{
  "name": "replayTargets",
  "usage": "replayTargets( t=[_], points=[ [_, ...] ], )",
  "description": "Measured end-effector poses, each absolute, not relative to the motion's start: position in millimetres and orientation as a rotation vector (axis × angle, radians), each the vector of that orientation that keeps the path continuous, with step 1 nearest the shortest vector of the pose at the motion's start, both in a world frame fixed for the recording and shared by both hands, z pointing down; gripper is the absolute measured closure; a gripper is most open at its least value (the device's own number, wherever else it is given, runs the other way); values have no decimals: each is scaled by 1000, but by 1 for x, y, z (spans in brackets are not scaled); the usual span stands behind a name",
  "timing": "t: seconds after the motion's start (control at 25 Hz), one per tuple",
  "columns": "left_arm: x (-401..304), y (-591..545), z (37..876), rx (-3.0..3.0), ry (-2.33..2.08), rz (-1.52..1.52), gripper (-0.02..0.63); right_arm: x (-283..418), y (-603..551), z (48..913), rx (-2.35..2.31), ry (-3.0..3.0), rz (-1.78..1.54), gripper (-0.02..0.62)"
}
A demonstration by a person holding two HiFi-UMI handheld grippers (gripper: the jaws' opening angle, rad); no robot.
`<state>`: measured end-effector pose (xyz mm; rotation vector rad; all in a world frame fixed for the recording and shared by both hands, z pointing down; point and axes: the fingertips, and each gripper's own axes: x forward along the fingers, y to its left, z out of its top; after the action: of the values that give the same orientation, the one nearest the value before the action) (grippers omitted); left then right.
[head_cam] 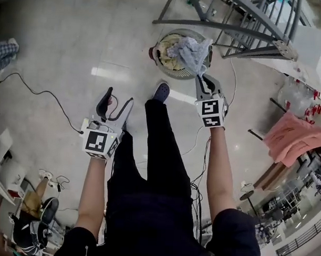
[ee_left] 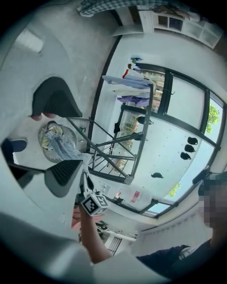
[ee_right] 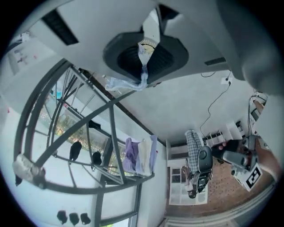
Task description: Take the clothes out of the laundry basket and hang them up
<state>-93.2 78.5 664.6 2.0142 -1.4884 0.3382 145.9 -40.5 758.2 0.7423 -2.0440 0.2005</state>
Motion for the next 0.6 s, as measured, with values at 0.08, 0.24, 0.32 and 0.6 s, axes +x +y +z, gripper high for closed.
replayTargets(
  t=[0.08,0.24,0.32,0.6],
  points=[
    [-104,70,639,2081,-1498,352,308,141,-43,711,776,-2073,178,565],
    [-118,74,582,2140,-1492,307,308,136,-34,604,790,-2094,71,565],
    [-122,78,551,2195,-1480,307,308,134,-26,556,808,-2124,52,565],
    [-123,88,475,2277,-1452,155,308,113,15,433,837,-2209,-54,565]
  ],
)
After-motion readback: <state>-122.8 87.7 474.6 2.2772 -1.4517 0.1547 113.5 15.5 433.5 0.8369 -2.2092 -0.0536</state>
